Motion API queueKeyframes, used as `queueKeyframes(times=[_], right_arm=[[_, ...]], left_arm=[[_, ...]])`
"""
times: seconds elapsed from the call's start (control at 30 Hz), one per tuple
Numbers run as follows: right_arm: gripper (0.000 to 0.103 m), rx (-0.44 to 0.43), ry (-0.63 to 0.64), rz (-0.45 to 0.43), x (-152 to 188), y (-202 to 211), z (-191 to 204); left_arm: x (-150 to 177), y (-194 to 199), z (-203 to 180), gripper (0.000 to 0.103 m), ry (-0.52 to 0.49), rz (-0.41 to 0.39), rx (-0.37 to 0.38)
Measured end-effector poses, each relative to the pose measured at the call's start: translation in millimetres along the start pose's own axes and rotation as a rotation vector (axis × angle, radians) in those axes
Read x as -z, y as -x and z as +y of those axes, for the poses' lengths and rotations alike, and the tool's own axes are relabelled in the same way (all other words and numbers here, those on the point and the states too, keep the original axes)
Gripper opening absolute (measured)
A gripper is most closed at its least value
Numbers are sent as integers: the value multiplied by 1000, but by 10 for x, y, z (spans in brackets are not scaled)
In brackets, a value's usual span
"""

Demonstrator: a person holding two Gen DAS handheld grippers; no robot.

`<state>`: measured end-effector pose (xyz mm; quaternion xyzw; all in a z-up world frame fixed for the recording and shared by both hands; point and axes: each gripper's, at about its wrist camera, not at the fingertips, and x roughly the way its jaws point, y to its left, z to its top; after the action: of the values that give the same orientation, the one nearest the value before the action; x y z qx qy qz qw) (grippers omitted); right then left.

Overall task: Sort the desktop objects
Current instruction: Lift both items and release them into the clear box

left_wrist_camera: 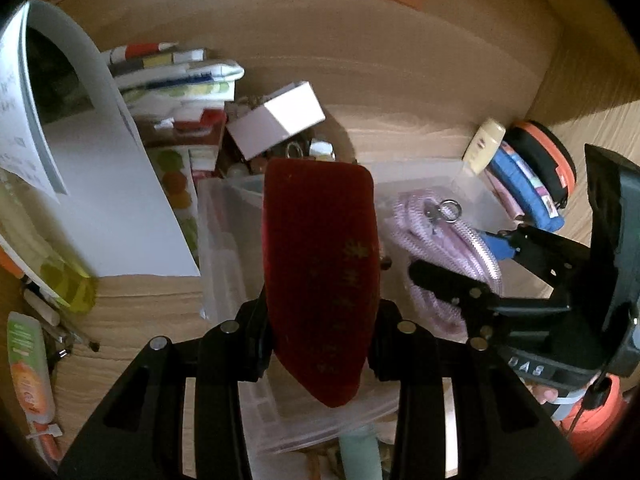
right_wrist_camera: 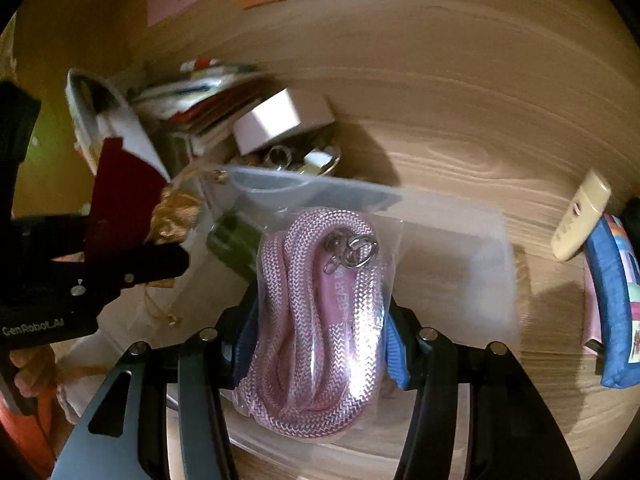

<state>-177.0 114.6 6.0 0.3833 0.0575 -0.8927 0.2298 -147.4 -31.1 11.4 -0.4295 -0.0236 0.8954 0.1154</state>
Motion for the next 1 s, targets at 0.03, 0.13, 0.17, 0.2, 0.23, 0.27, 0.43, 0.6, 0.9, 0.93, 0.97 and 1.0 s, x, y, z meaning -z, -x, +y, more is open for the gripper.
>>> queueKeyframes(times=[0.03,0.13,0.17,0.2,0.23,0.27,0.43,0.6,0.9,0.93,0.97,1.0], right_arm=[[50,-3,8,6,10,-10,27],[52,4,32,14,48,-24,97],[52,16,41,13,50,-29,118],[52,28,52,10,49,-24,136],[54,34,67,-5,53,12,159],[58,36,72,-14,45,37,169],[71,52,68,-62,-1,197,161],[80,44,66,-92,-57,432,209],[87,-5,64,-100,127,790,411],[87,-8,66,-93,167,806,439],[87,-7,69,-90,211,820,473],[87,-5,75,-87,253,830,508]], left_arm=[[6,-10,-1,41,-1,6,-6],[30,33,22,60,-3,1,-5],[39,58,28,65,-5,-8,1],[38,80,14,67,-8,-18,1],[42,119,-2,69,-15,-37,-8],[49,159,-15,71,-23,-51,-18],[29,199,-50,76,-33,-61,-25],[4,334,-38,77,-5,-78,-20],[308,765,24,90,-22,-138,-95],[342,780,30,91,-23,-140,-98],[401,803,40,91,-27,-137,-106],[444,816,45,91,-30,-134,-114]])
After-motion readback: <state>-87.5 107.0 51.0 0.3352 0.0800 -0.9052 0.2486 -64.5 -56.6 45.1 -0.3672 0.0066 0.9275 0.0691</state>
